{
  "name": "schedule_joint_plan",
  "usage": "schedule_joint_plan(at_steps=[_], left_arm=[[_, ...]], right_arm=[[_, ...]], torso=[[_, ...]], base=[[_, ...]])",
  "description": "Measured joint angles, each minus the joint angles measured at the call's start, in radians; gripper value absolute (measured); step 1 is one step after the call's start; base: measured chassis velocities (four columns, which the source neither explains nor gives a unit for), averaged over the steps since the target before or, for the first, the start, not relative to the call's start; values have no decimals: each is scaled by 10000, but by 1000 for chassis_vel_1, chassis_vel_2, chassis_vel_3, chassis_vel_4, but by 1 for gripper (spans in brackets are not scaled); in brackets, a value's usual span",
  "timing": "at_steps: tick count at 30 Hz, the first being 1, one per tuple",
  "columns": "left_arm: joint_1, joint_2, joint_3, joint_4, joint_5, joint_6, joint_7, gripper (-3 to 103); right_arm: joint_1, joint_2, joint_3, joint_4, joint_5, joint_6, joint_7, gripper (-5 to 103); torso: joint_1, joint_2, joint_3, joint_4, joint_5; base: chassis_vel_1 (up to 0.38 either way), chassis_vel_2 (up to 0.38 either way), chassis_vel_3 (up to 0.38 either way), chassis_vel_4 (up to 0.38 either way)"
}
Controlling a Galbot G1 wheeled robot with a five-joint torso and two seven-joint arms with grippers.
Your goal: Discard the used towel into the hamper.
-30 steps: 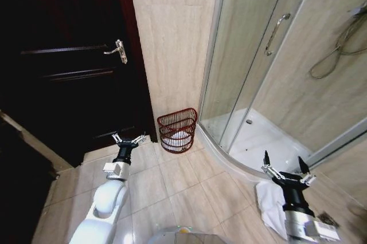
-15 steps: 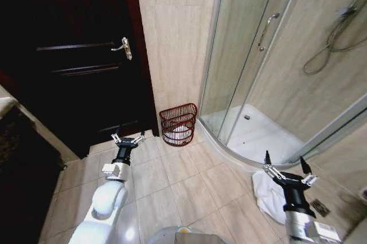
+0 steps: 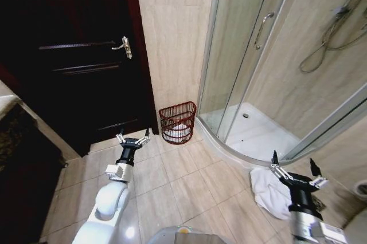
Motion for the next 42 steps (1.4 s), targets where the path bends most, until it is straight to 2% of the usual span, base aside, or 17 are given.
schedule_joint_plan(at_steps=[8,16,26,42], left_arm=[[-105,-238,302,70,471,31,-11,100],[61,-482,303,-6,734,-67,-42,100],[-97,-581,434,-42,779,-70,-43,100],[-48,-402,332,-34,516,-223,-67,100]], right_arm=[[-184,0,68,154,2,189,157,100],[-186,0,41,140,32,404,297,100],[-160,0,144,-102,212,493,494,100],[-1,0,74,-154,190,332,252,100]], torso=[[-10,2,-5,0,3],[-7,2,-3,1,1],[-3,1,-2,2,2],[-4,1,-2,1,-1]], base=[[20,-269,-24,273],[-4,-155,-46,80],[-8,-15,-20,-5],[-63,-61,69,70]])
